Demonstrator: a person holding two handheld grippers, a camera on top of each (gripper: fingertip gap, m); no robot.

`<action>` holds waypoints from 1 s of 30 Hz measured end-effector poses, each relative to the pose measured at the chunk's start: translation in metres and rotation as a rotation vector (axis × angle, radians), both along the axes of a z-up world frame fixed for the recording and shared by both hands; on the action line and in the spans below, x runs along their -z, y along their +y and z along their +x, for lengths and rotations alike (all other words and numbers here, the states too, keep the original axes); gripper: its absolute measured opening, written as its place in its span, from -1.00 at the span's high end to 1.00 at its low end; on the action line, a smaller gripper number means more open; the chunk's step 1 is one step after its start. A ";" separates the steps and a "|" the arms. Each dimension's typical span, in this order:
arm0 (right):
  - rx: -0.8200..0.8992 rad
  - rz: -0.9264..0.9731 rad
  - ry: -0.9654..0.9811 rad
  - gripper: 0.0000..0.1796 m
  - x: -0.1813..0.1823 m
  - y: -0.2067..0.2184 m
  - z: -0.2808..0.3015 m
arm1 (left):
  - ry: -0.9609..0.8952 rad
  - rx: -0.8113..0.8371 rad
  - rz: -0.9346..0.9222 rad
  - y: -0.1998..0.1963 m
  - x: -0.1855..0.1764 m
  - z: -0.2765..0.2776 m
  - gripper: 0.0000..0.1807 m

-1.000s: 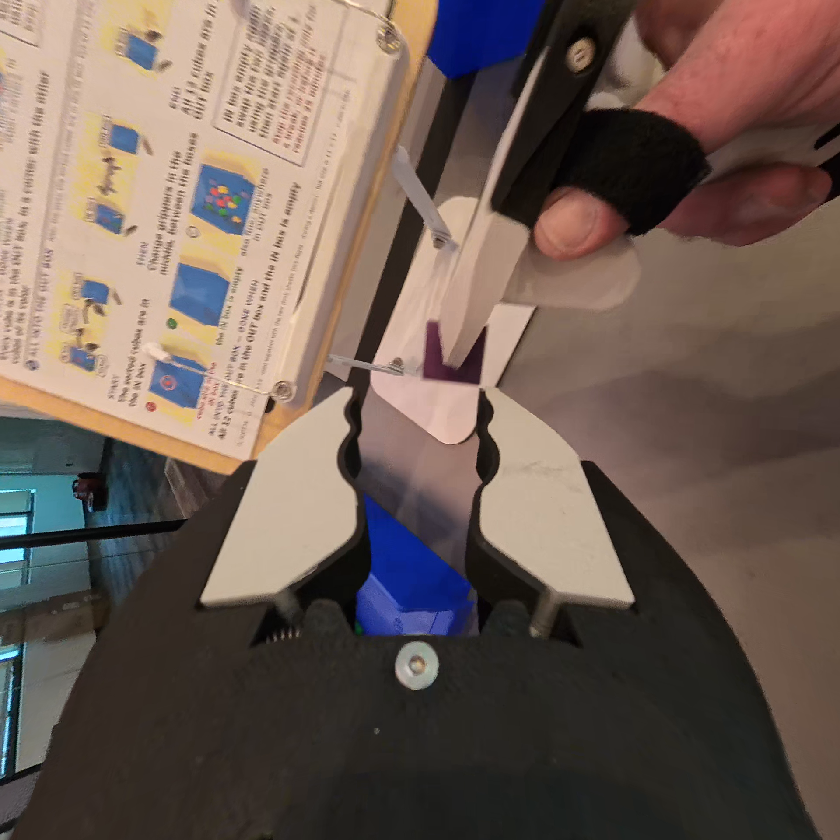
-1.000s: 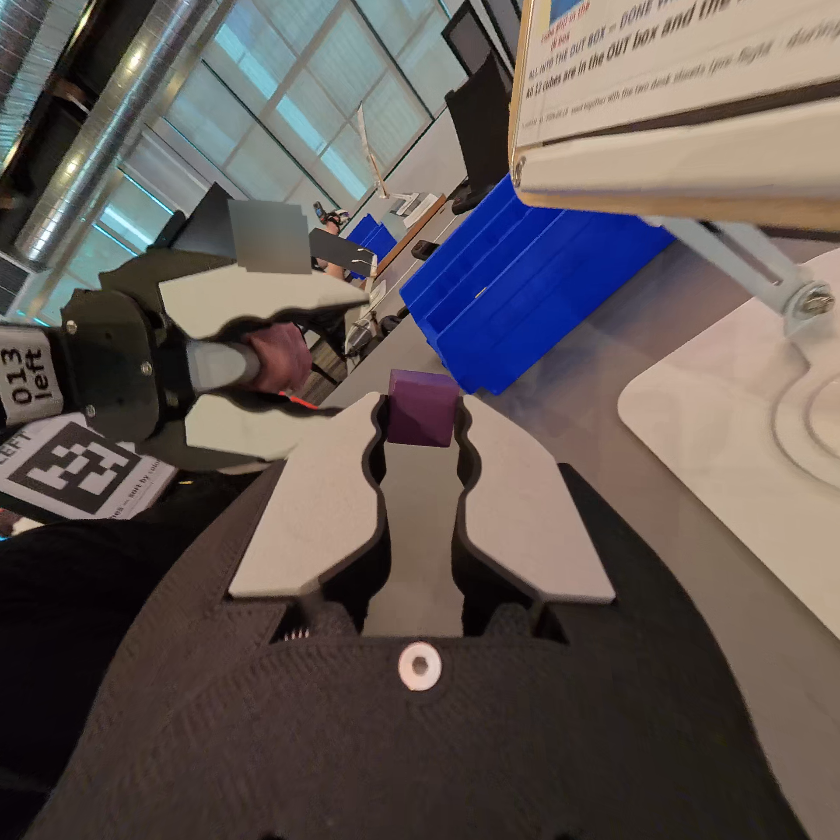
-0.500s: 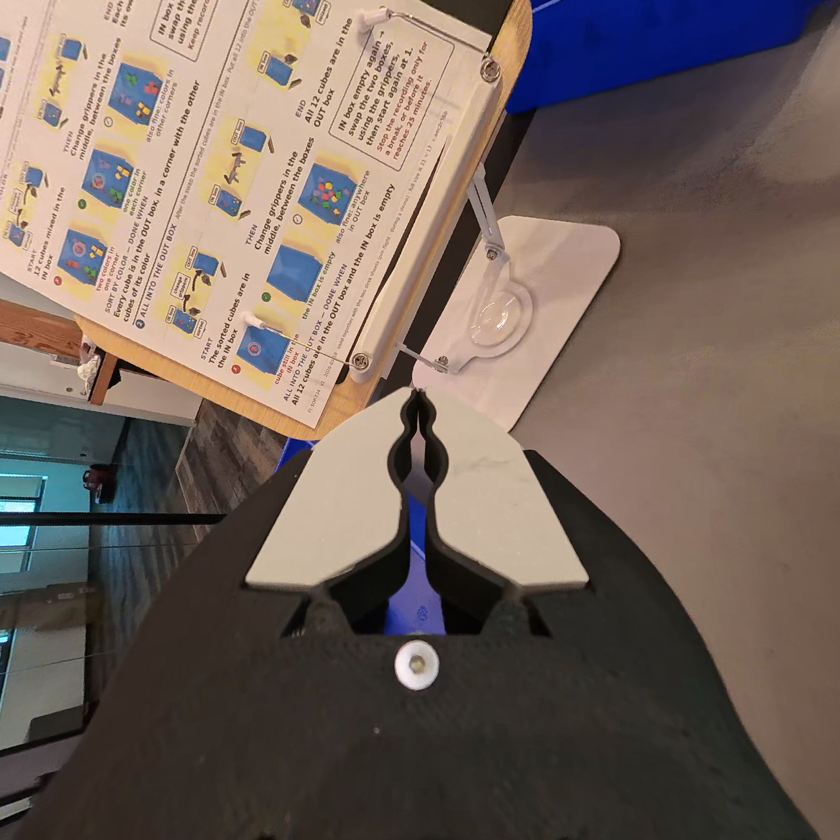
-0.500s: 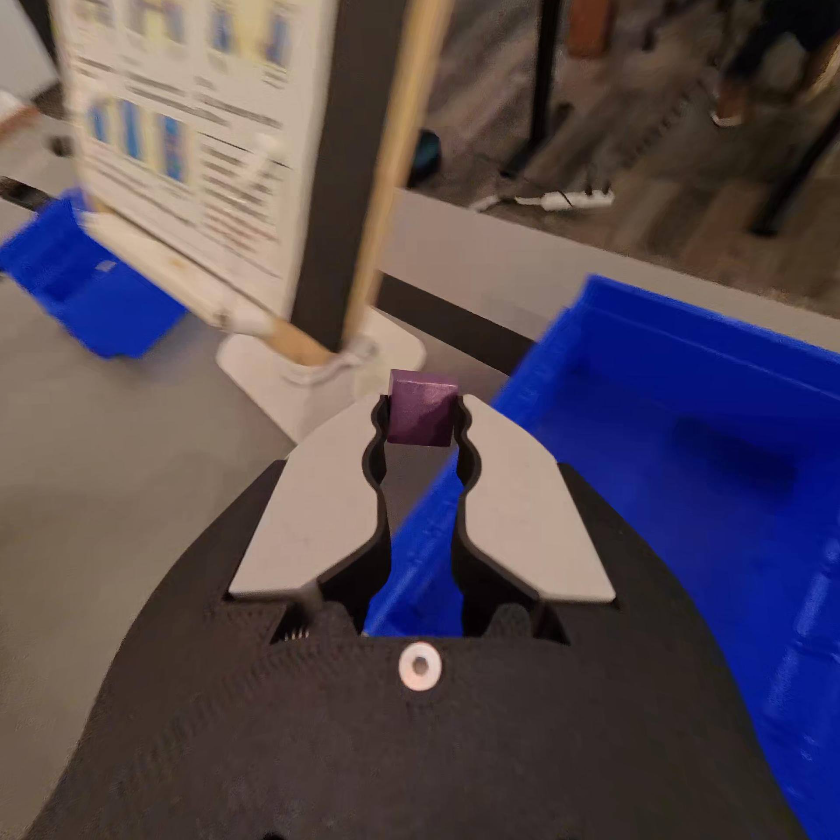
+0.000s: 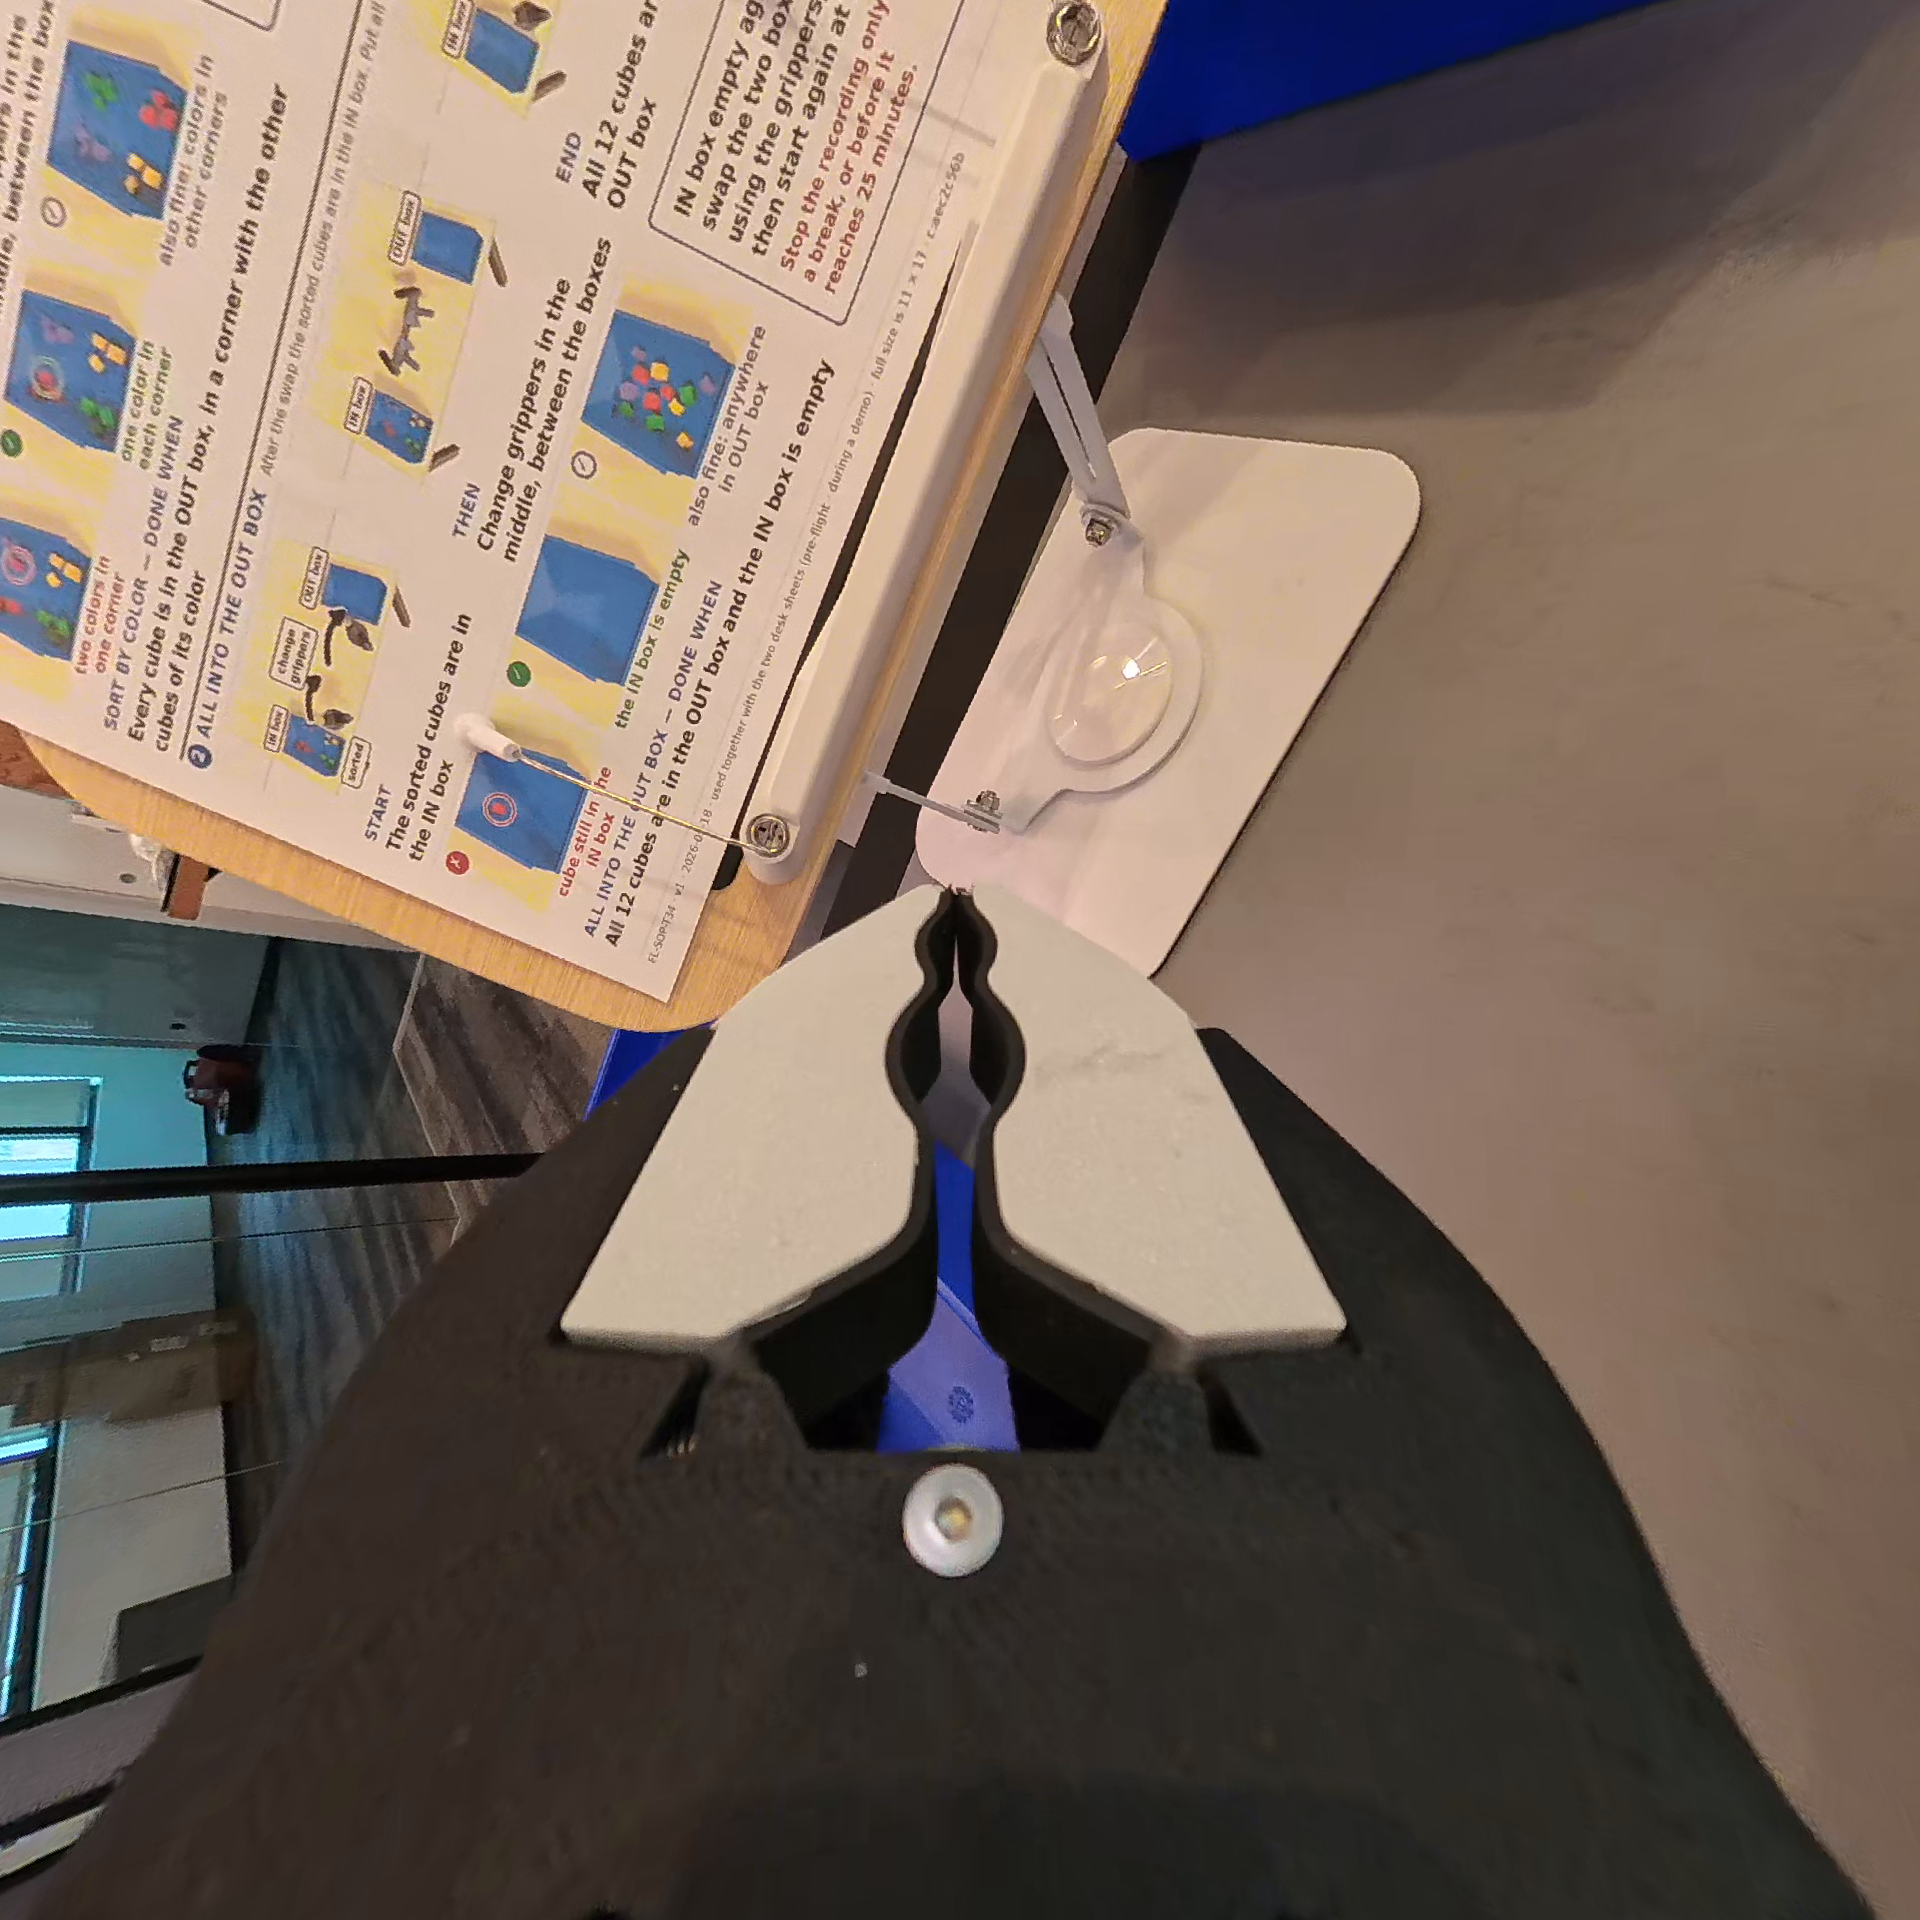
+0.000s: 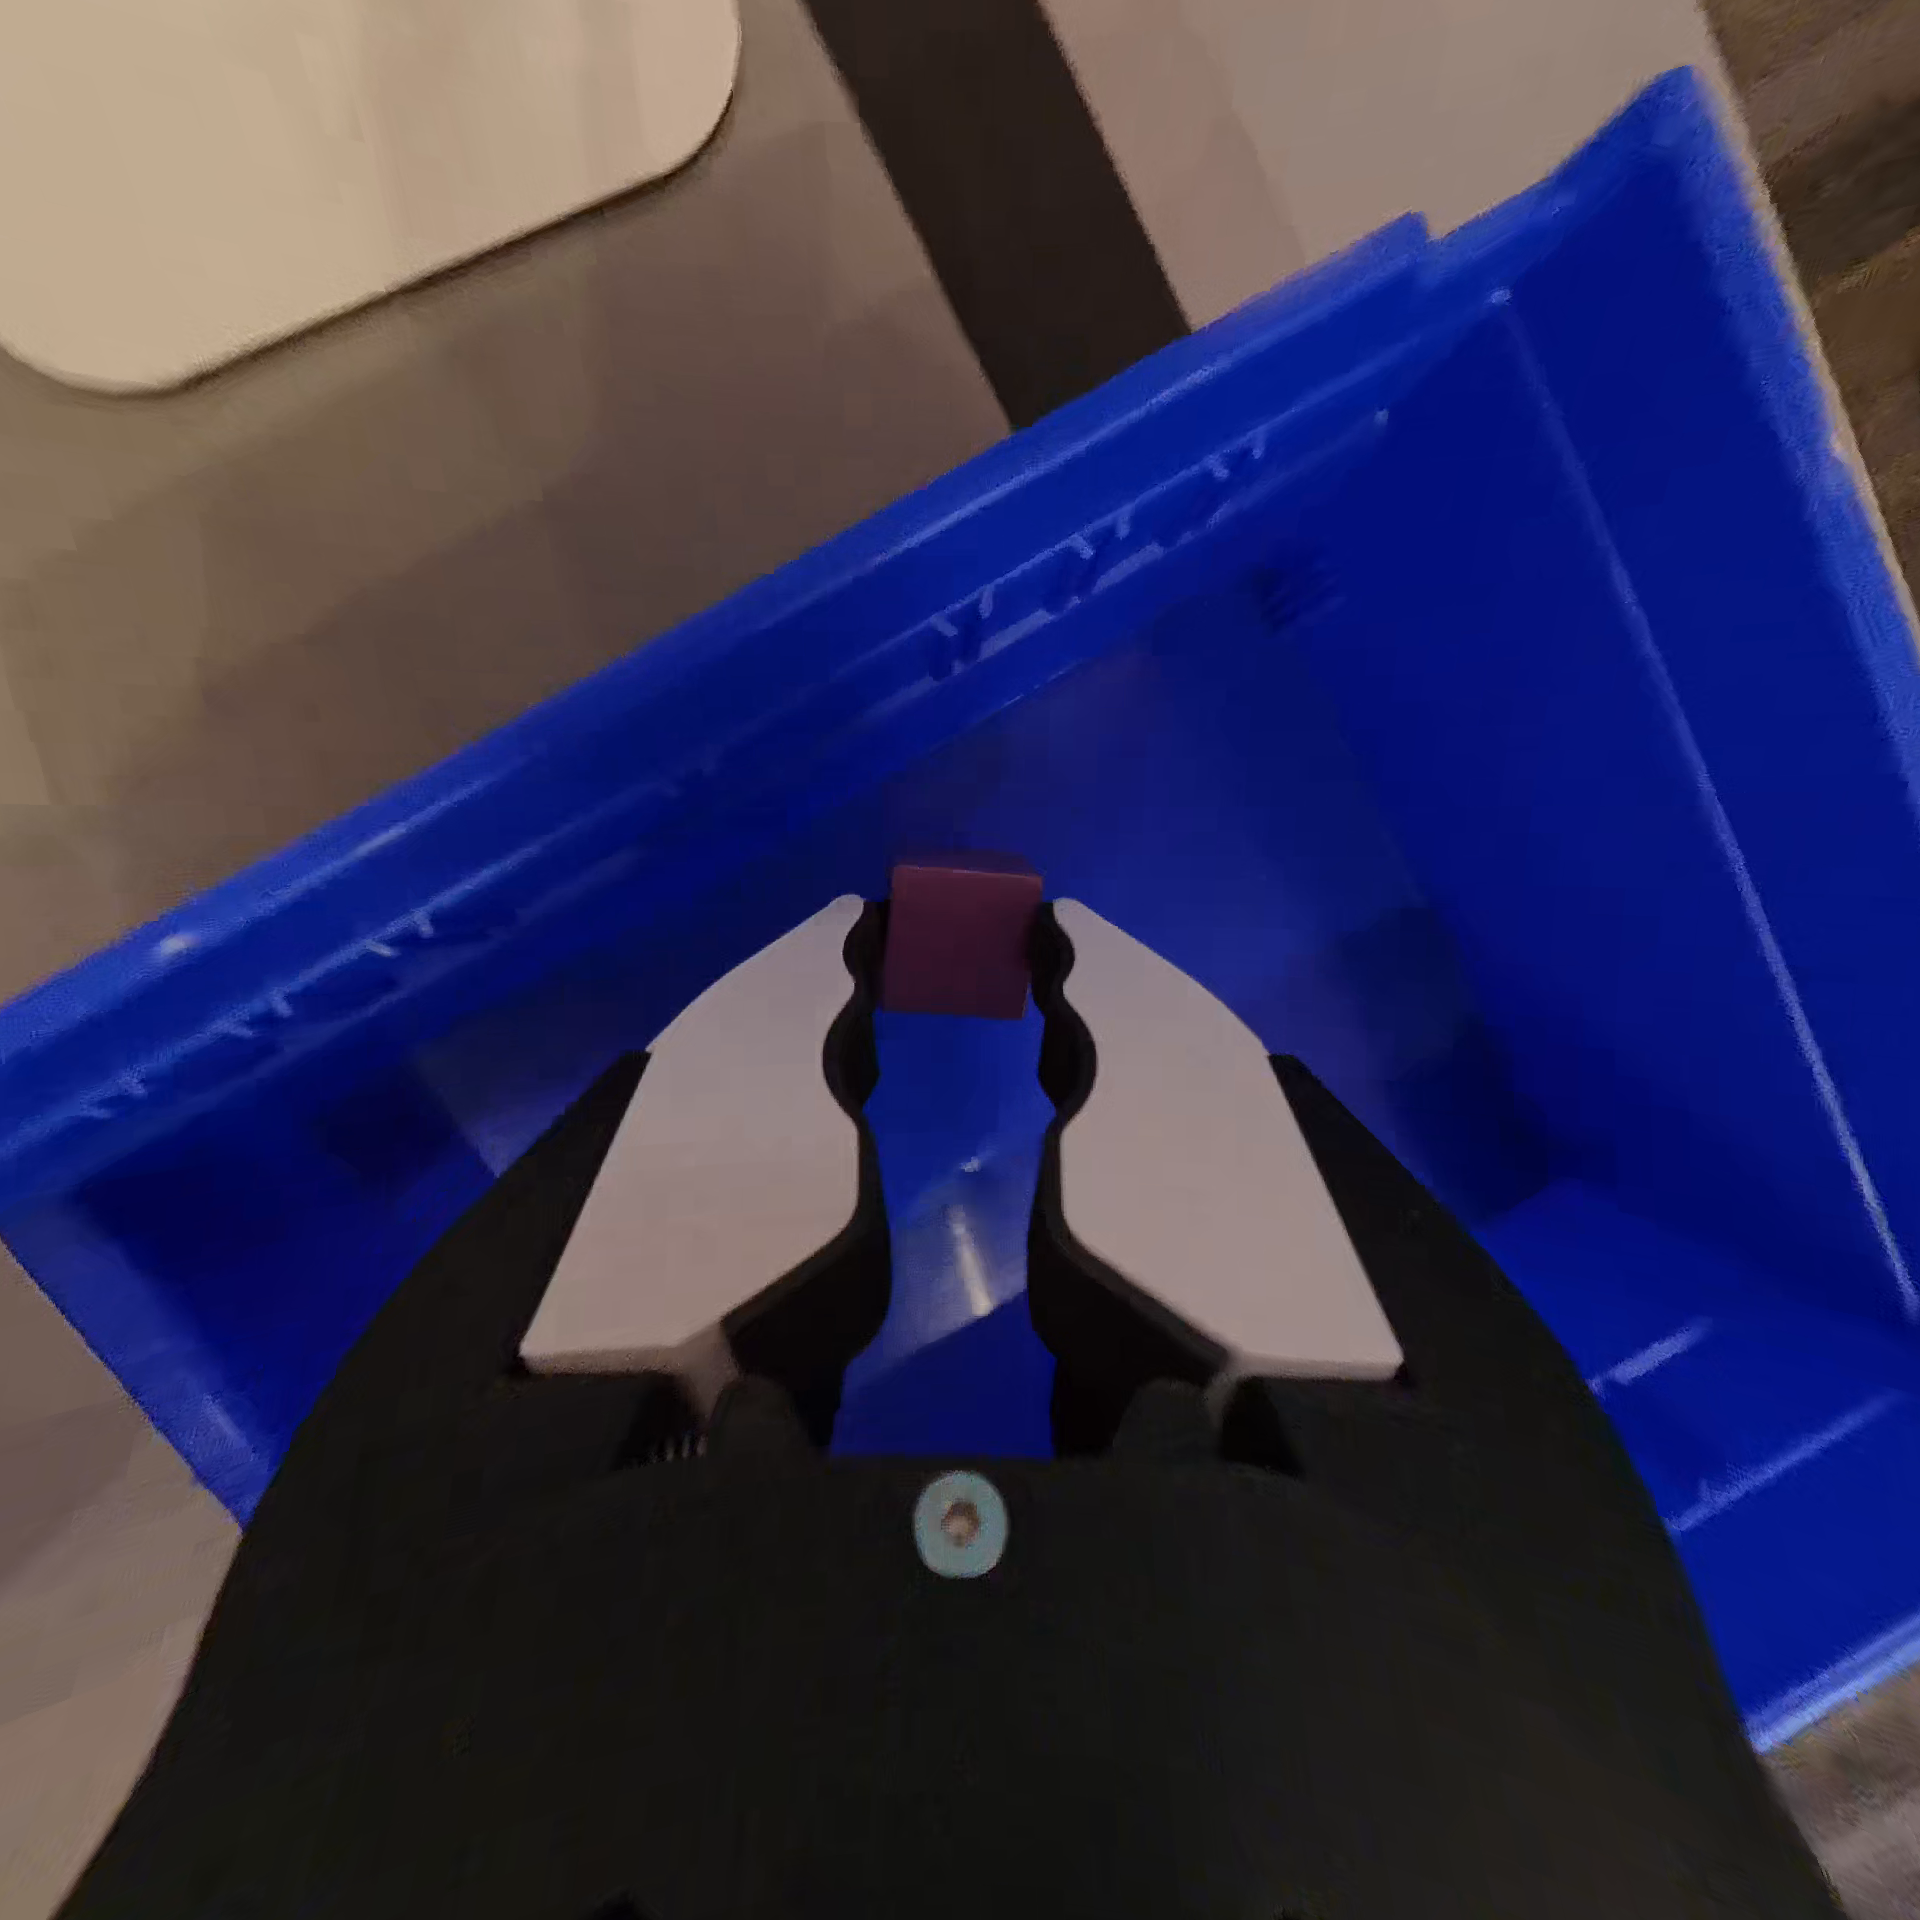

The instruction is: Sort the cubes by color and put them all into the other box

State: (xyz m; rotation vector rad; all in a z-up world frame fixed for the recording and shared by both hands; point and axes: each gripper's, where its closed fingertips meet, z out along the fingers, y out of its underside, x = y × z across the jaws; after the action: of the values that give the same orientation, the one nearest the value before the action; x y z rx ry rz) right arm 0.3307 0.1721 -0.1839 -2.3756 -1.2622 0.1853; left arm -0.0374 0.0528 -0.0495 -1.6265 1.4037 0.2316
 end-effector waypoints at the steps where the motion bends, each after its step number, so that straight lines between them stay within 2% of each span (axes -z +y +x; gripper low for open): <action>1: -0.057 -0.002 -0.013 0.68 0.002 0.001 -0.001 | 0.001 -0.002 0.000 0.001 0.000 0.000 1.00; 5: -0.216 -0.021 -0.020 0.68 0.009 0.004 -0.005 | 0.010 -0.003 0.003 0.003 0.003 0.000 1.00; 14: -0.438 -0.051 -0.076 0.68 0.034 0.006 -0.014 | 0.027 0.000 0.005 0.006 0.009 0.003 1.00; 22: -0.553 -0.072 -0.077 0.68 0.040 0.012 -0.022 | 0.048 0.004 -0.002 0.008 0.016 0.005 1.00; 29: -0.534 -0.092 -0.057 0.68 0.041 0.015 -0.023 | 0.051 0.002 -0.004 0.009 0.018 0.004 1.00; 30: -0.512 -0.088 -0.084 0.57 0.044 0.017 -0.020 | 0.051 0.001 -0.005 0.009 0.018 0.004 1.00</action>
State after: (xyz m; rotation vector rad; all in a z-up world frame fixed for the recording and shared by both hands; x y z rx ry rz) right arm 0.3105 0.1893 -0.2276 -2.0994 -1.9198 0.3023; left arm -0.0333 0.0615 -0.0673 -1.6344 1.4449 0.2712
